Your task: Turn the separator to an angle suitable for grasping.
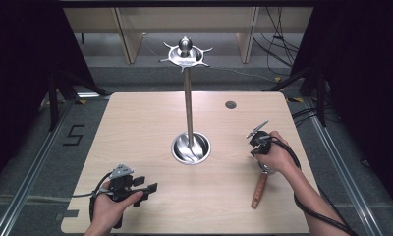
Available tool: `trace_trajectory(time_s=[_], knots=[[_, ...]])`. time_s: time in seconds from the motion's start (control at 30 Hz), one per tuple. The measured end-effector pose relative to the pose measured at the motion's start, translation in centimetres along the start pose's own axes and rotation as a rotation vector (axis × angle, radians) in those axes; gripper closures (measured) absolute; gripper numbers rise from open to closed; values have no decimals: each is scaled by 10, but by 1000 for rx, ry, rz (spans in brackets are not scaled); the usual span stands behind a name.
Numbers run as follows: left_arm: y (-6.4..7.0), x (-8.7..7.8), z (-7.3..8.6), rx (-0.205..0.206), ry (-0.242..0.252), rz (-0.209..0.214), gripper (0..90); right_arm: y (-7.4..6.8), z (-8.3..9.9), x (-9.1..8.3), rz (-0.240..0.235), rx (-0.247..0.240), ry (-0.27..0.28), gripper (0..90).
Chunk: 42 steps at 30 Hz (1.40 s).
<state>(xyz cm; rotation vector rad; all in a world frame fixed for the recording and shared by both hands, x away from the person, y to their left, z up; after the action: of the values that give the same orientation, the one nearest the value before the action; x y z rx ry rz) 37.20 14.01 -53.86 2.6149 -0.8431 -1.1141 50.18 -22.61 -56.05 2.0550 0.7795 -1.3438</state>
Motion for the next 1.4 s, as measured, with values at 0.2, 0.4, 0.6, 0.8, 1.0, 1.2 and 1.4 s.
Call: trace_trajectory(time_s=[0.2,0.4,0.6,0.8,1.0,1.2,1.4], knots=[[-1,0,0,2,-6,-4,380,8,6,9,9,14,-27,900],[0,1,0,-1,-5,-1,380,13,14,8,5,29,-35,900],[-2,0,1,4,-10,-10,380,19,28,-2,18,46,-69,900],[-2,0,1,4,-9,-11,380,23,45,-8,0,56,-83,900],[-1,1,0,13,-5,-9,380,21,68,-18,-15,83,-106,900],[-1,1,1,3,-8,-8,380,16,87,-25,-19,100,-107,900],[-2,1,1,5,-11,-16,380,12,101,-30,-21,102,-125,900]])
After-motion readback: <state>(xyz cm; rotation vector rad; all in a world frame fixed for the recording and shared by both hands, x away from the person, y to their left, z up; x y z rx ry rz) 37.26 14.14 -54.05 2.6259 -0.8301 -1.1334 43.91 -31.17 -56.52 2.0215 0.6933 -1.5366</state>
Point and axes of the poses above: each handheld gripper's, and its own axes: x roughly forward along the jaws, z roughly out of its underside, y roughly to its right, the point moved 10 cm from there along x, roughly forward along the jaws, and after that the axes turned 5 degrees about -x, right-handed, at the moved point
